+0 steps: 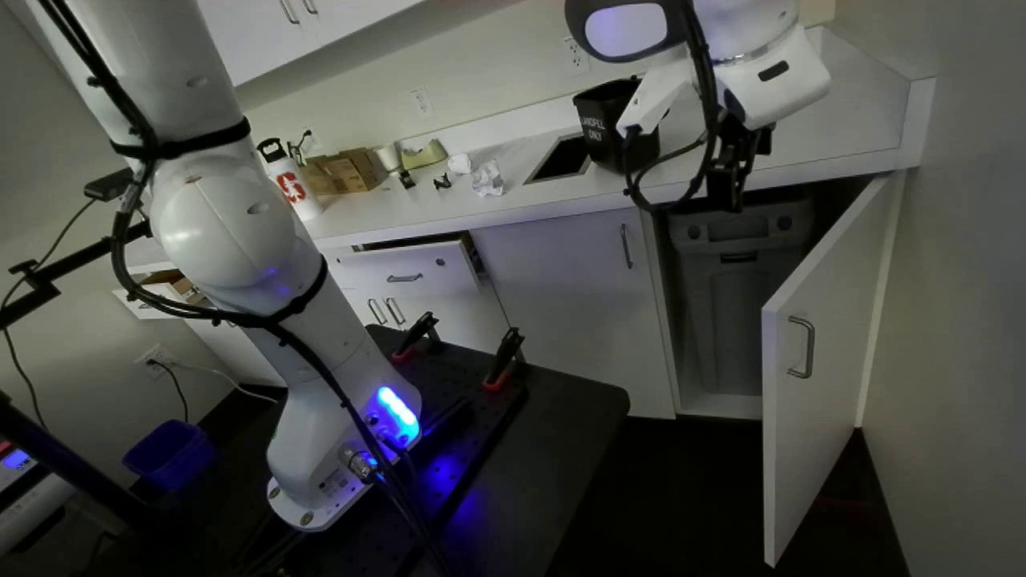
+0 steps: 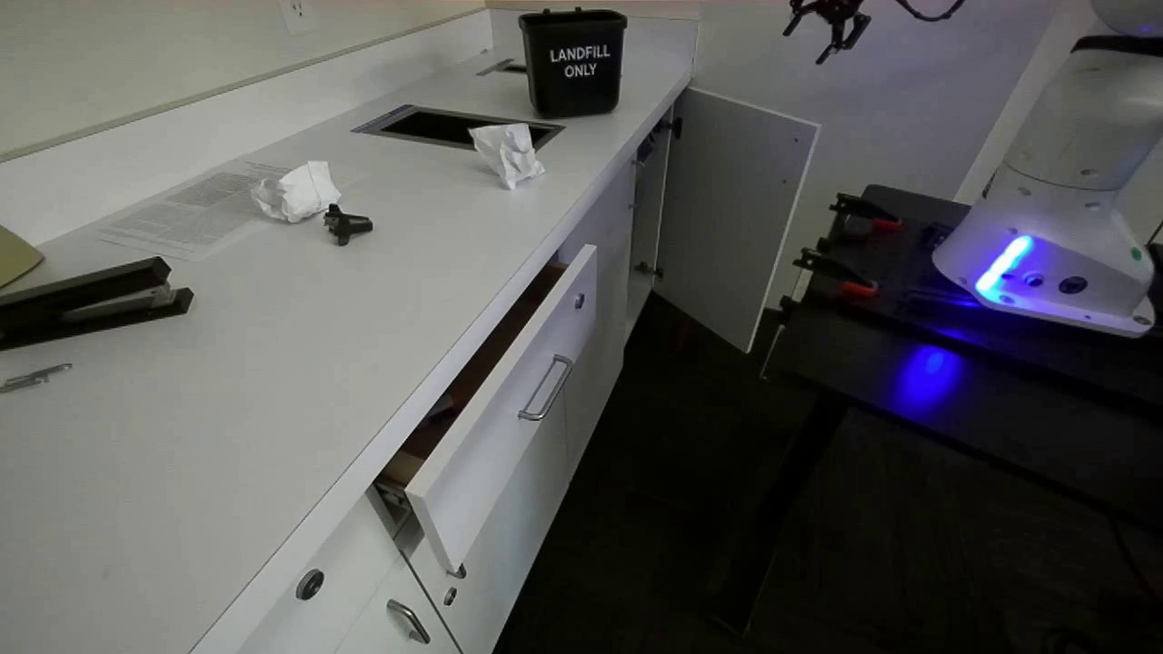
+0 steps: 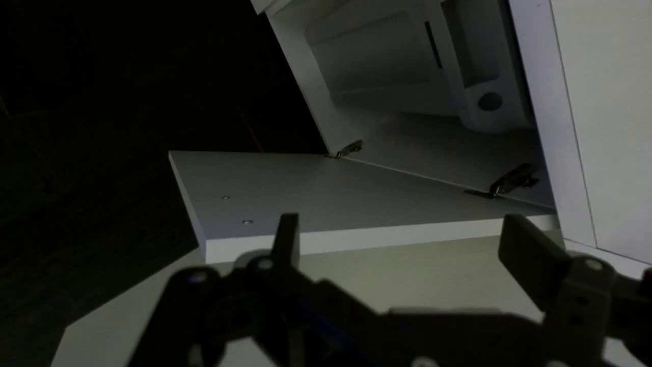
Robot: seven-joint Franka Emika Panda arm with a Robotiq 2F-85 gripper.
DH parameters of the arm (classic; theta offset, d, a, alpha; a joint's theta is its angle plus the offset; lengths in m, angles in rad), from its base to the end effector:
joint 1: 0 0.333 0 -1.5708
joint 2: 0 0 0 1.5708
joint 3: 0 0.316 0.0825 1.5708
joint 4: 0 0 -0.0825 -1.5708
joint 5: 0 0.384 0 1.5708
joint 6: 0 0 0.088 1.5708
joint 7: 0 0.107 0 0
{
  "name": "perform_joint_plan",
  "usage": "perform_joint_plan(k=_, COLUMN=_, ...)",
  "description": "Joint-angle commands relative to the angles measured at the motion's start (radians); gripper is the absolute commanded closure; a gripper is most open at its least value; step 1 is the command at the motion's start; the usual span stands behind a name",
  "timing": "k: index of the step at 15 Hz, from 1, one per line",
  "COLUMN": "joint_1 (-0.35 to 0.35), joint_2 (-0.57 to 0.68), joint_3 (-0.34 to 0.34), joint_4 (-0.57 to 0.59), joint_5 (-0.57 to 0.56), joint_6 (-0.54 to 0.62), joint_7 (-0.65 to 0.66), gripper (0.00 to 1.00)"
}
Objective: Open the bottom right cabinet door
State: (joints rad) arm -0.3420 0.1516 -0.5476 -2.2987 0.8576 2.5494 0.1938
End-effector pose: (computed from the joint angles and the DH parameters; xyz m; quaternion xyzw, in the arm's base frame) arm 0.3281 -0.4204 0.3015 -0.6186 0.7522 -0.1373 0.1808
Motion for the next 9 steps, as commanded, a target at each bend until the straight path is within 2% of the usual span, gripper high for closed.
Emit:
perform_joint_plan(k=1, joint_1=-0.04, joint_2=-0.024, joint_3=0.053, joint_4=-0.011, joint_5=-0.031, joint_6=0.012, joint_7=0.021, gripper=0.0)
perform_joint_plan(k=9, joint_1=-0.037, joint_2=-0.052, joint_3=0.068, joint_4=-0.032, joint_5=-0.042, joint_6=0.026, joint_7=0.031, gripper=0.0)
